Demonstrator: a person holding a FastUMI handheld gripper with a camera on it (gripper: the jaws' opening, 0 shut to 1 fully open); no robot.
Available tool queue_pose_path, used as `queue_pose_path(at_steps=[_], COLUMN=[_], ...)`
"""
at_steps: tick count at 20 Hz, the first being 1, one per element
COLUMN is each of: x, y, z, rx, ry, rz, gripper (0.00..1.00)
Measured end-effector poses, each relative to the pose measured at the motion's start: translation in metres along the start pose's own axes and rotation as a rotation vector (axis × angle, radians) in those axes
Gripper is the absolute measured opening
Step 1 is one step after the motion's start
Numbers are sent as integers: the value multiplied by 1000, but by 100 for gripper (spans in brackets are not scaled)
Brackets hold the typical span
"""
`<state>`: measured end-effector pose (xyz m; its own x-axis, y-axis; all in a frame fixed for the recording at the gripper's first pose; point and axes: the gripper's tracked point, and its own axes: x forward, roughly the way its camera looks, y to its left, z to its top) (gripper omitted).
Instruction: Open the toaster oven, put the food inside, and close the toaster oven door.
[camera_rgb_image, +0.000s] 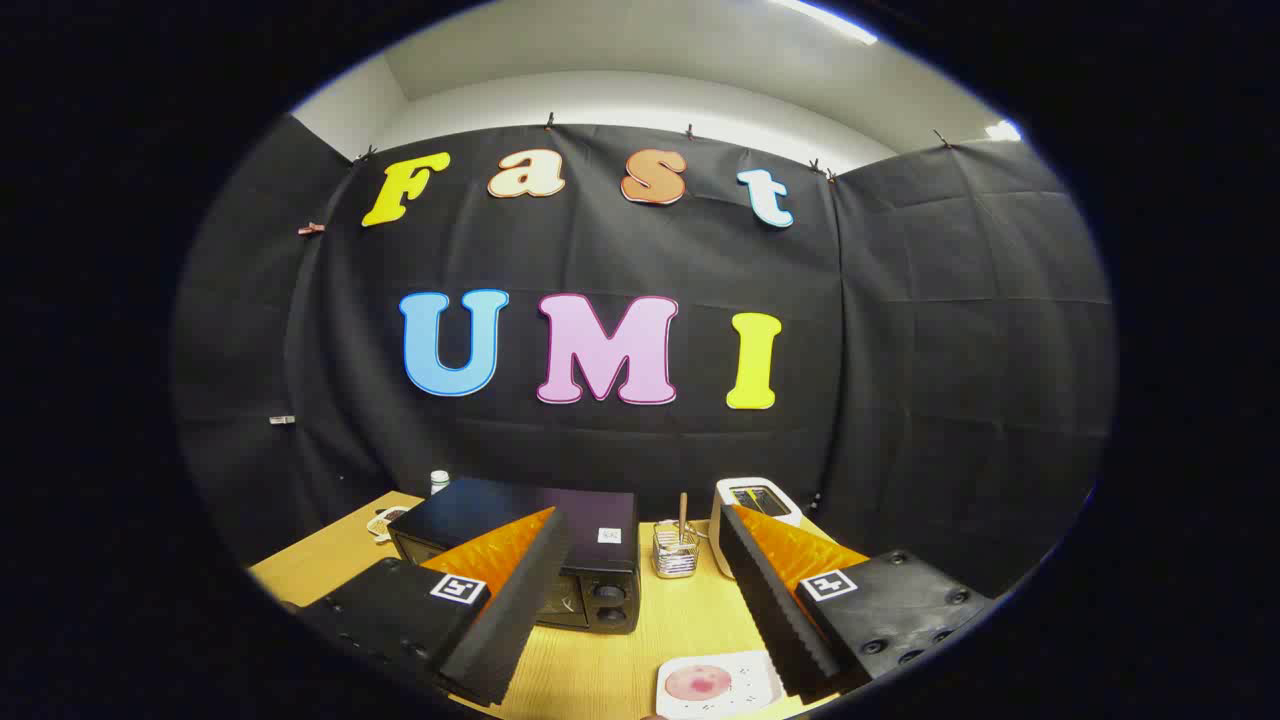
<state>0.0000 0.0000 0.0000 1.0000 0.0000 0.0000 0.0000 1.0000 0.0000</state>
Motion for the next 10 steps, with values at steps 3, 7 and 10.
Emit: queue_pose_path(at_steps=[3, 7, 10], x=[-1, -4, -4], y=[7, 12, 17], z=[-3, -7, -5], rx=[-6, -11, -7], ry=[8, 21, 18], rz=[5, 10, 18], gripper=[98, 98, 98])
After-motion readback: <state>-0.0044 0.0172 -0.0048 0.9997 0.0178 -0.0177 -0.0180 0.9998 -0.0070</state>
